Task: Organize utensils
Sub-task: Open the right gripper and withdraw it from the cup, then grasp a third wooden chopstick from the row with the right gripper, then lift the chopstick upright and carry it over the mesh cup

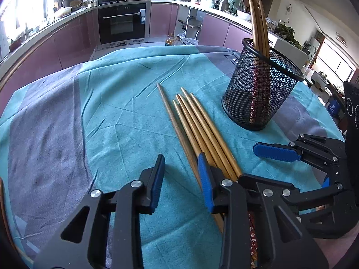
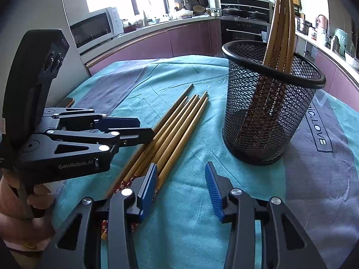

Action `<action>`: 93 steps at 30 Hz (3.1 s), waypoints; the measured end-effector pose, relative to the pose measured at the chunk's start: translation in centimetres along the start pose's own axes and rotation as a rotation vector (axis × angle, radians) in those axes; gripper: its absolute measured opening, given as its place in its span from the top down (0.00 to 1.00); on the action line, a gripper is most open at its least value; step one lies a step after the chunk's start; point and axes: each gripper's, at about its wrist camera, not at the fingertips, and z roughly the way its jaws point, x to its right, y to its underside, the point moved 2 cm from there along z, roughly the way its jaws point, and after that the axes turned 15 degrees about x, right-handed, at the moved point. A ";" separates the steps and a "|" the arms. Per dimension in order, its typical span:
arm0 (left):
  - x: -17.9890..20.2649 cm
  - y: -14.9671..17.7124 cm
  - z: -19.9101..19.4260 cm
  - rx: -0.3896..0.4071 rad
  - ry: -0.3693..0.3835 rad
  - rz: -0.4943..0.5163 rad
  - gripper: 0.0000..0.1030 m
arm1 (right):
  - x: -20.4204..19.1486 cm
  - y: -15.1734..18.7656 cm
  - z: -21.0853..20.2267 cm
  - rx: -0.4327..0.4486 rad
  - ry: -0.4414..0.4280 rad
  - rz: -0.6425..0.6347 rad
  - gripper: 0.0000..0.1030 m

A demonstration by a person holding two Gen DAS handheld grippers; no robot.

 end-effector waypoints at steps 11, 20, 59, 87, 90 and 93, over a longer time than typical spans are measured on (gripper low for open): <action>0.2 0.1 0.1 -0.028 0.012 0.009 0.73 | 0.2 -0.1 0.5 -0.025 0.029 -0.010 0.67; -0.1 -0.9 1.7 -0.039 -0.007 -0.003 0.80 | 0.1 -0.8 2.1 -0.032 0.054 -0.003 0.79; 0.1 0.4 0.5 -0.070 0.089 -0.016 0.87 | 0.8 -1.2 2.0 -0.047 -0.050 0.037 0.92; 0.7 -6.1 -7.5 0.150 0.229 -0.067 0.93 | 2.6 -6.8 -7.8 0.245 -0.100 0.079 0.94; 1.0 -6.9 -8.4 0.177 0.241 -0.062 0.93 | 3.2 -7.3 -8.7 0.272 -0.097 0.088 0.94; 1.2 -7.8 -9.2 0.203 0.259 -0.069 0.93 | 3.6 -8.0 -9.6 0.306 -0.091 0.094 0.94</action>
